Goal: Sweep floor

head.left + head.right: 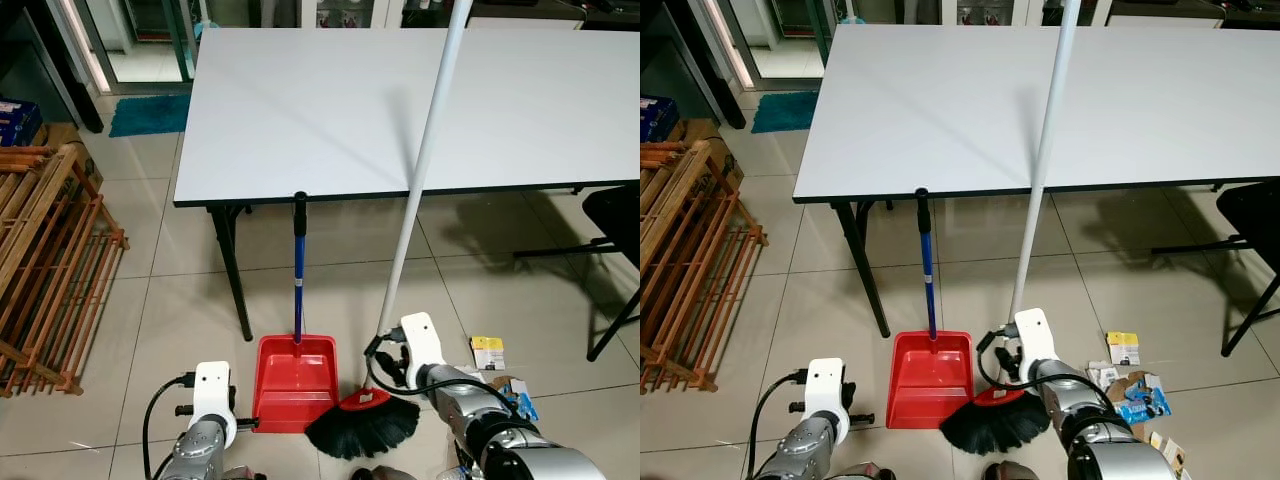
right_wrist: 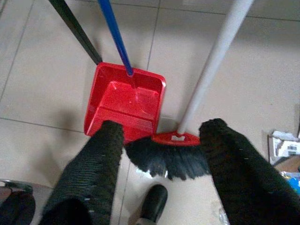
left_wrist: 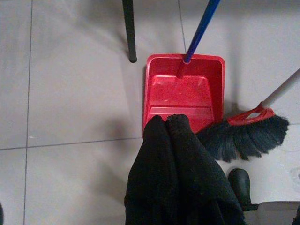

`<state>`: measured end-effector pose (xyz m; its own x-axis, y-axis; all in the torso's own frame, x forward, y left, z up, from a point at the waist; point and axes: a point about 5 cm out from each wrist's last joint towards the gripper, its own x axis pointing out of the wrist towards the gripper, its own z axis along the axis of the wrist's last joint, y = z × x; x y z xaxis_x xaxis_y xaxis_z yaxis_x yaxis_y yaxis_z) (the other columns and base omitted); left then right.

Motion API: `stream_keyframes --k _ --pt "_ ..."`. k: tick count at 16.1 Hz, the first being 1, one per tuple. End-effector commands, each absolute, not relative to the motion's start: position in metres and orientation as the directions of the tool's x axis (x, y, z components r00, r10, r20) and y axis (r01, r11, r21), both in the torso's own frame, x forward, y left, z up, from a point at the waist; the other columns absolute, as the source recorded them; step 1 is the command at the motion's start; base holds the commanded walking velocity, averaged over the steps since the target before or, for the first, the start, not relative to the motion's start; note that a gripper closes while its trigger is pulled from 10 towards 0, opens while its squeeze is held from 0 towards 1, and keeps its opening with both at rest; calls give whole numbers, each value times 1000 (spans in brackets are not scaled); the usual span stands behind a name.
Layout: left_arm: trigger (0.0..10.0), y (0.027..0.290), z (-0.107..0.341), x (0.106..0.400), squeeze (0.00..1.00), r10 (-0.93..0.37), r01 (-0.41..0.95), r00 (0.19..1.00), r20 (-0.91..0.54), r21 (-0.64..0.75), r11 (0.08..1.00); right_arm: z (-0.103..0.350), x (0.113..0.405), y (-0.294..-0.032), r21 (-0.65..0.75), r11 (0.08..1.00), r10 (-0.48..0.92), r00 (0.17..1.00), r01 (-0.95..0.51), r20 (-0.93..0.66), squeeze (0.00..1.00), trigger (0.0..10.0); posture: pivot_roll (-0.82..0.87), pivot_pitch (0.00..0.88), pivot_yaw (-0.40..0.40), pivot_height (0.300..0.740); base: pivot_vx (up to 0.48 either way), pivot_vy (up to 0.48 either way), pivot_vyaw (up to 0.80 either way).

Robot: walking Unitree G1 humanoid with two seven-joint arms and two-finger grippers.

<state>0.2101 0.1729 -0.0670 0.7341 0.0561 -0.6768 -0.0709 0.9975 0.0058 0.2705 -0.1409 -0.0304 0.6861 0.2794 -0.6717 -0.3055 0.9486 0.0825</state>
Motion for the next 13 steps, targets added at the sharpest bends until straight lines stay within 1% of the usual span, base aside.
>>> stream_keyframes --k 1,5,11,13 --pt "10000 172 -70 205 0 62 -71 719 -692 15 997 -29 272 -141 87 950 281 697 -301 -660 1000 10000 35 61 -38 740 0 0 0" --pt "10000 170 -71 205 0 55 -64 719 -693 13 998 -27 274 -135 111 939 317 692 -327 -649 1000 10000 35 55 -42 740 0 0 0" --pt "10000 169 -71 204 0 57 -70 718 -694 9 997 -25 277 -136 92 942 305 703 -324 -643 1000 10000 40 63 -51 740 0 0 0" --pt "10000 170 -71 203 0 60 -74 718 -693 10 997 -24 278 -138 54 946 278 710 -321 -647 1000 10000 47 71 -52 740 0 0 0"
